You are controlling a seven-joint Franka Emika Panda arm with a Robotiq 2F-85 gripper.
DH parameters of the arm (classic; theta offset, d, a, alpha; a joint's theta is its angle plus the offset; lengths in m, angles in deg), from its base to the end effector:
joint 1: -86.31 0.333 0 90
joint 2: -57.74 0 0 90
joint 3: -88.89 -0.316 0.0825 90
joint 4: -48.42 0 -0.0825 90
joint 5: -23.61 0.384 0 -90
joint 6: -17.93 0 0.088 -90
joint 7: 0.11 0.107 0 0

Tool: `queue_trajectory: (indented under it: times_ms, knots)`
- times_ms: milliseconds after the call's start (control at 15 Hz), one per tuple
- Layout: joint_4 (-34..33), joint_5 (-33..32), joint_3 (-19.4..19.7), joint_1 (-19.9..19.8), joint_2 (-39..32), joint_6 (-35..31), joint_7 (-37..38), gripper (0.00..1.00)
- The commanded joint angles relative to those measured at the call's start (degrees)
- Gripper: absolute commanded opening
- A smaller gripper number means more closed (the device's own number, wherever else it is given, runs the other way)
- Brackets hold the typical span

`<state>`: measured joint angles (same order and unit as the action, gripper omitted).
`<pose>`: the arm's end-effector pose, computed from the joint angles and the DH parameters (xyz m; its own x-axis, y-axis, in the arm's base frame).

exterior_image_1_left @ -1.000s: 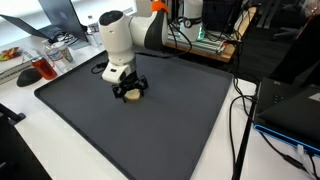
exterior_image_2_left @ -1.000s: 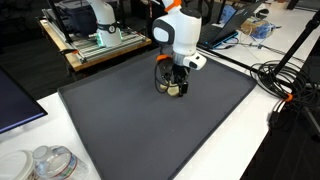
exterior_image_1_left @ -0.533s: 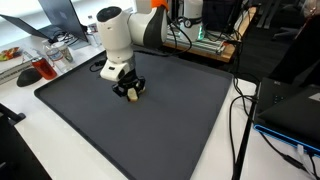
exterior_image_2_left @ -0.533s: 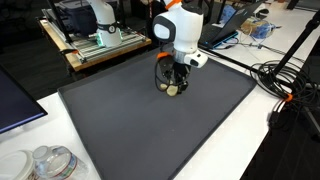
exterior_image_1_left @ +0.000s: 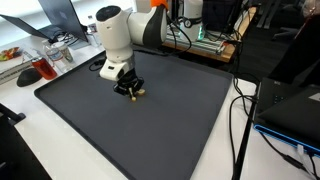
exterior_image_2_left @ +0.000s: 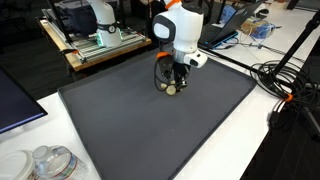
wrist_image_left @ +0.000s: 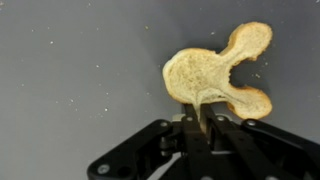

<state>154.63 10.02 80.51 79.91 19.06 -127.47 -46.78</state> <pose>0.6398 0.0204 0.1594 0.5316 0.8467 -0.0216 0.8466 -0.5303 0.0457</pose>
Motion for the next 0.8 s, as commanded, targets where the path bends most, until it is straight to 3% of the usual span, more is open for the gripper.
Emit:
queue_trajectory:
  times_ms: [0,733]
  knots:
    - [-0.1,-0.6,2.1,1.6,0.2,0.9,0.9,0.02]
    - [-0.2,0.1,2.1,1.8,0.2,1.2,1.7,0.02]
